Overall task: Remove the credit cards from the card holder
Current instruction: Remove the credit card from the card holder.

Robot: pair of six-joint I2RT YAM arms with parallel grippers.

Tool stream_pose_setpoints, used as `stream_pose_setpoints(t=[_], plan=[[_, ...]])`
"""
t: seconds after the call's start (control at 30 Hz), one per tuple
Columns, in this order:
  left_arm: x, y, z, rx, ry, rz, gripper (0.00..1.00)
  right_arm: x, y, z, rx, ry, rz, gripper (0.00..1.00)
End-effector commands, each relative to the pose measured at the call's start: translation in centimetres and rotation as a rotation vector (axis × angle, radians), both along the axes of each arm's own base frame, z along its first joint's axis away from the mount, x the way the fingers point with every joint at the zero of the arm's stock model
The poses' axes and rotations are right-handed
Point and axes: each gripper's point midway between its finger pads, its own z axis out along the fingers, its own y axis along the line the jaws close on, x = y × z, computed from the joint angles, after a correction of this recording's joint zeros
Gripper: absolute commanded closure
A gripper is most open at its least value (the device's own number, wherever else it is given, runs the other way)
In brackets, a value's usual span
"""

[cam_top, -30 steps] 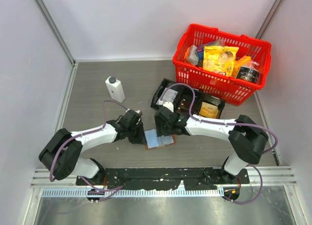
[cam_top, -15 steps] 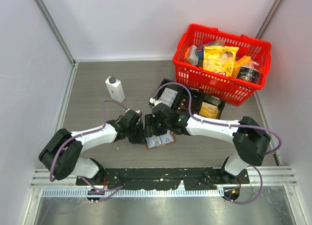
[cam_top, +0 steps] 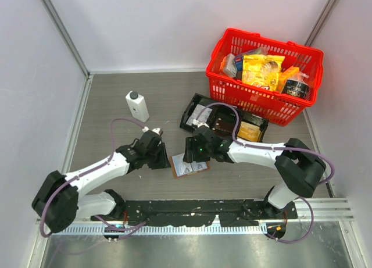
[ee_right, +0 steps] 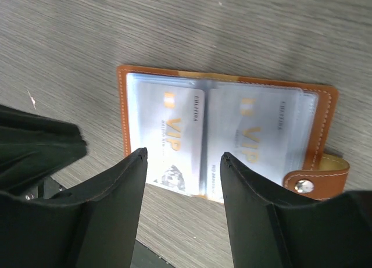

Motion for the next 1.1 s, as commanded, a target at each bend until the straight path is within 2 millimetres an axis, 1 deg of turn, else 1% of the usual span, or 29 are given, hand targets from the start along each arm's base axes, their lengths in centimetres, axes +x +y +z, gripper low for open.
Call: stream_pose_setpoints(t=[0.0,0.07,0.13,0.2,0.3,0.47,0.53,0.67,0.73,0.8,0.9,1.07], plan=[[1.1,-0.6,3.4,-0.057,-0.081,0.016,0.77,0.8,1.7,2.8,0.225,-0.036,0.012,0.42],[1.4,-1.9,4.2,-0.117,-0.089,0.002,0.76,0.9,1.4,2.5,0.272,-0.021,0.007,0.43],[1.7,-2.9,4.2,-0.15,-0.082,-0.01,0.77,1.0,1.1,2.4,0.317,-0.006,-0.001,0.44],[2.1,-3.4,3.5,-0.143,-0.061,-0.016,0.77,1.2,0.7,2.3,0.342,-0.003,-0.011,0.45],[2.4,-4.4,2.5,-0.146,-0.031,-0.039,0.78,1.0,0.6,2.1,0.375,0.002,0.003,0.47],[2.8,-5.1,0.7,-0.136,0.007,-0.048,0.8,0.6,-0.1,0.6,0.379,0.025,-0.012,0.48],[2.8,-5.2,0.4,-0.132,0.013,-0.054,0.8,0.3,-0.2,0.0,0.375,0.037,-0.015,0.49],[2.5,-4.5,-1.2,-0.082,0.045,-0.046,0.82,-0.2,-0.4,-0.8,0.38,0.052,-0.008,0.53],[2.3,-4.1,-2.0,-0.05,0.064,-0.043,0.83,-0.3,-0.3,-0.8,0.397,0.051,-0.007,0.56],[2.1,-3.4,-3.0,-0.013,0.084,-0.035,0.85,-0.6,-0.3,-0.9,0.406,0.05,0.001,0.62],[1.7,-2.7,-4.1,0.035,0.11,-0.03,0.87,-0.8,-0.3,-1.1,0.422,0.049,0.01,0.67],[1.3,-1.9,-5.0,0.078,0.134,-0.029,0.91,-1.1,-0.5,-1.0,0.463,0.034,0.013,0.75]])
